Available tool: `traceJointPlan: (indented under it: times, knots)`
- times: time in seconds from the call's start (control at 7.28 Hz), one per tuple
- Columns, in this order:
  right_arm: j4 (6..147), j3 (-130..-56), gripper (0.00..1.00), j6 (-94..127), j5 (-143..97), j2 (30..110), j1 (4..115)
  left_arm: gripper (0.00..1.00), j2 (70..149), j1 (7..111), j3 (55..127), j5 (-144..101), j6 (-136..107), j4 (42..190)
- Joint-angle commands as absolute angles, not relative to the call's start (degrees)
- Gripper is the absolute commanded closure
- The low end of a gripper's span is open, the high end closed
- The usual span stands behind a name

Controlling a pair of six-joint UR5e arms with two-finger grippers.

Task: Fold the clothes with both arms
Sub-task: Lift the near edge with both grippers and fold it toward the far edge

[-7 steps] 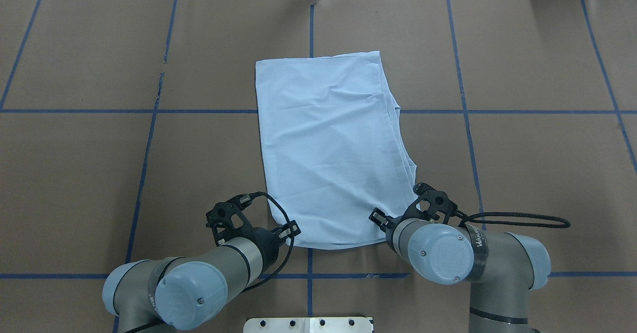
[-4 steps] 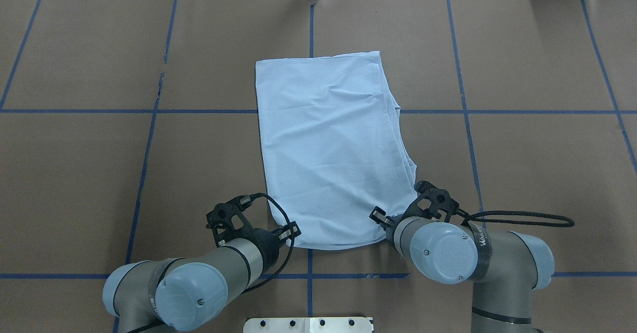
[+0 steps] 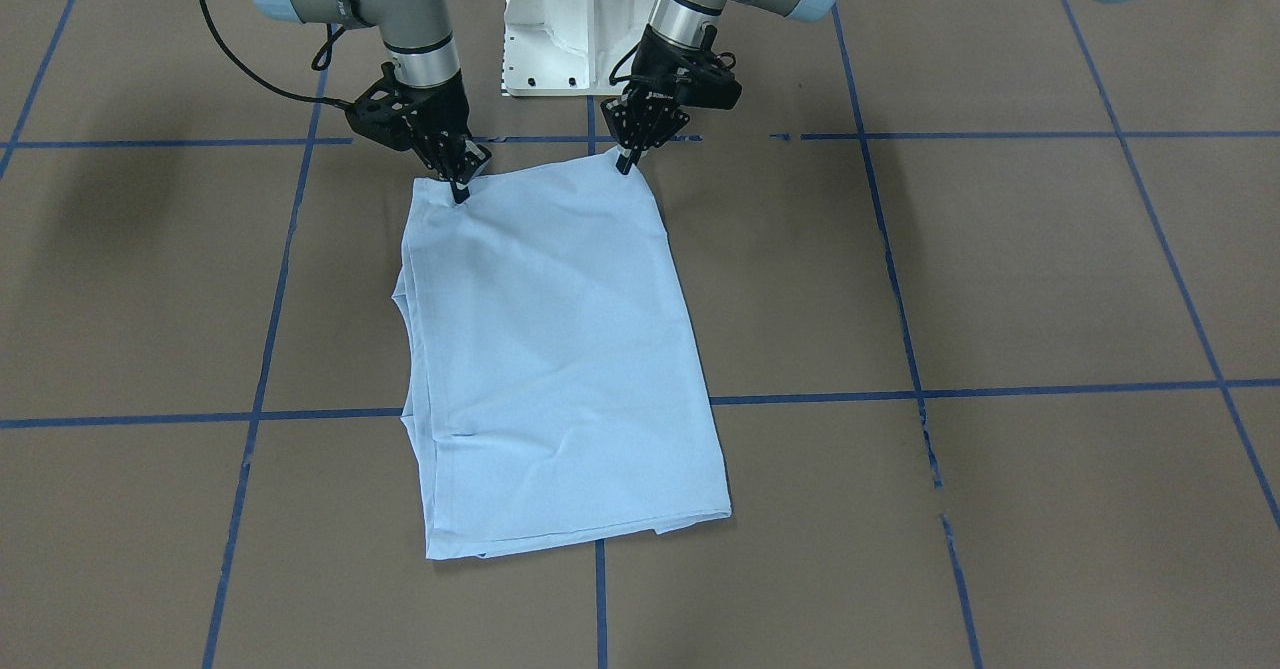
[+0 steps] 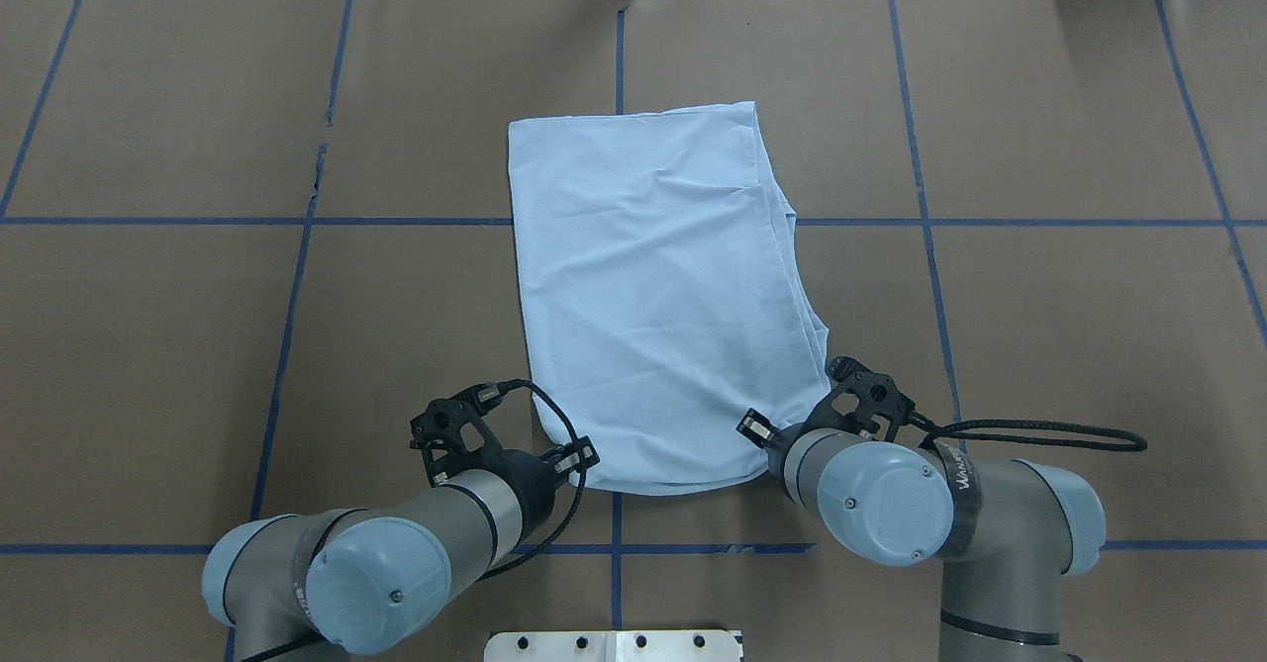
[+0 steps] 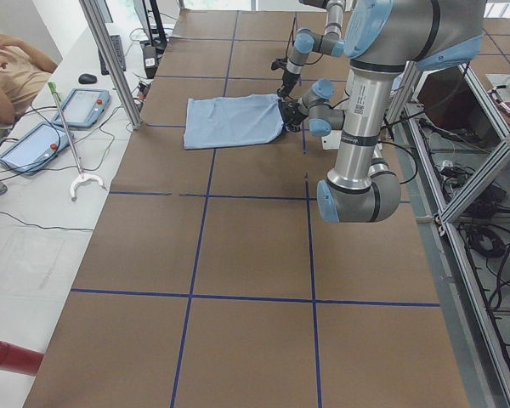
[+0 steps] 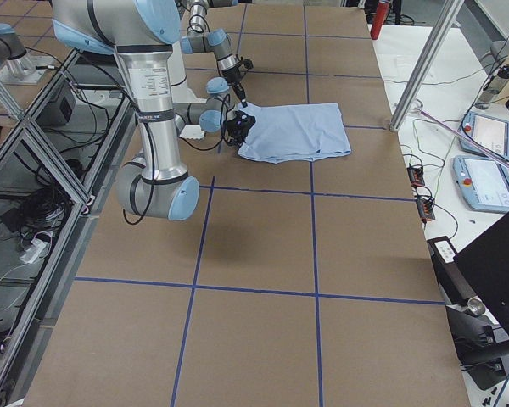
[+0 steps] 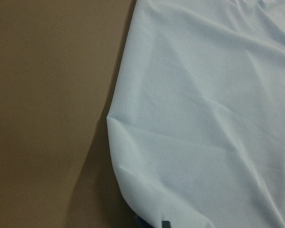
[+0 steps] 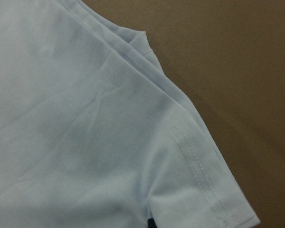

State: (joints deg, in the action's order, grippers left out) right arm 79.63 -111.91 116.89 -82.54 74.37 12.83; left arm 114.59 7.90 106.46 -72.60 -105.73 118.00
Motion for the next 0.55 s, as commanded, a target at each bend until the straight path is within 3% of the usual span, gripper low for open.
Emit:
traceJointPlan:
  times: [0.0, 0.41]
  knots:
    - [82.24, -116.68, 1.00, 116.98, -81.57, 74.09, 12.83, 1.00, 112.43, 8.61, 112.20, -73.12, -99.00, 117.51]
    - [100.30, -133.43, 1.00, 118.20, -81.65, 71.81, 10.65, 1.00, 112.06, 8.79, 125.71, -79.78, -98.79, 105.09]
